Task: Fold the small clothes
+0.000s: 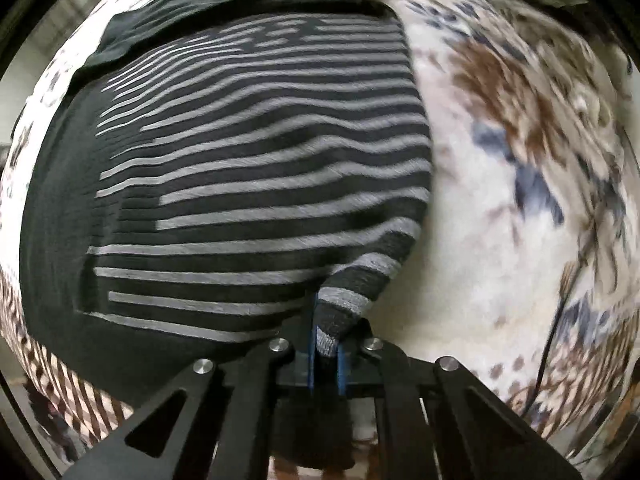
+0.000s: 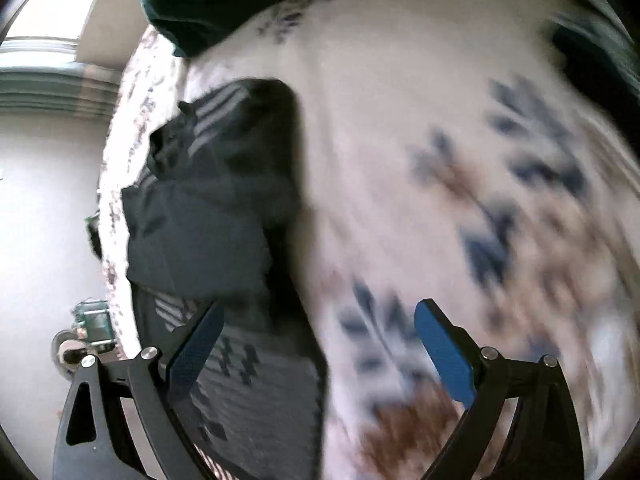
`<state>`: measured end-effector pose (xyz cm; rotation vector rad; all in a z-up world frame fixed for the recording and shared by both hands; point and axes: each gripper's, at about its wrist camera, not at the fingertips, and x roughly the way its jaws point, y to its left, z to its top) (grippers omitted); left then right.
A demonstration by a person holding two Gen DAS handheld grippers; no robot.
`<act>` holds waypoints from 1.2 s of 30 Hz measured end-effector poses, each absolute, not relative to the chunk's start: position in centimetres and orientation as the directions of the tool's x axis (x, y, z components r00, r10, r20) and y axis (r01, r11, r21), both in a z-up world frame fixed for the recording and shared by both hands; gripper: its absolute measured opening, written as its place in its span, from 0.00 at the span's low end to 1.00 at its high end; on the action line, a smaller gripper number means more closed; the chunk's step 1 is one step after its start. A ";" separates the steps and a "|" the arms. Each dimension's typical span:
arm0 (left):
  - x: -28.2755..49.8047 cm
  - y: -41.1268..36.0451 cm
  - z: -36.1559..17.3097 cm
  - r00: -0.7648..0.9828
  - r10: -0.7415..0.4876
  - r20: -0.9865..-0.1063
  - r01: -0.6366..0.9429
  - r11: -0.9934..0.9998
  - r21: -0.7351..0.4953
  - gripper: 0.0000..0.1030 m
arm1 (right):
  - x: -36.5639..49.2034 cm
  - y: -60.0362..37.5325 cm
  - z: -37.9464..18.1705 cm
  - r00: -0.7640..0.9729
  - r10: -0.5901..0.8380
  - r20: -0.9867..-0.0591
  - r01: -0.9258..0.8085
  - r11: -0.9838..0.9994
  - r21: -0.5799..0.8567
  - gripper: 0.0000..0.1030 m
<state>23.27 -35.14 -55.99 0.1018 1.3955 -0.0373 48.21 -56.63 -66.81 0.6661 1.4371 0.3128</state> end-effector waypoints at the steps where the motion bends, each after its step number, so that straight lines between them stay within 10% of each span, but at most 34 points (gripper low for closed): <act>1: 23.6 -34.8 -55.7 0.182 0.032 -0.983 0.071 0.996 0.046 0.05 | 49.6 -56.1 -67.6 0.130 0.587 -0.799 0.190 0.776 0.602 0.95; 12: 22.8 -33.3 -53.2 0.223 0.007 -0.975 0.002 1.000 0.008 0.05 | 57.5 -50.8 -71.0 0.115 0.671 -0.732 0.093 0.726 0.681 0.89; 16: 21.2 -32.0 -51.9 0.244 0.012 -0.970 -0.024 1.000 0.006 0.04 | 57.6 -49.6 -71.6 0.084 0.649 -0.756 0.091 0.750 0.655 0.23; 17: 21.1 -31.8 -51.7 0.250 0.015 -0.968 -0.029 1.000 0.009 0.04 | 57.7 -49.9 -71.6 0.092 0.661 -0.745 0.123 0.735 0.667 0.20; 36: 19.6 -11.4 -45.5 0.380 0.046 -0.924 -0.395 0.911 -0.117 0.04 | 62.2 -34.9 -54.7 0.094 0.461 -0.882 0.077 0.880 0.468 0.12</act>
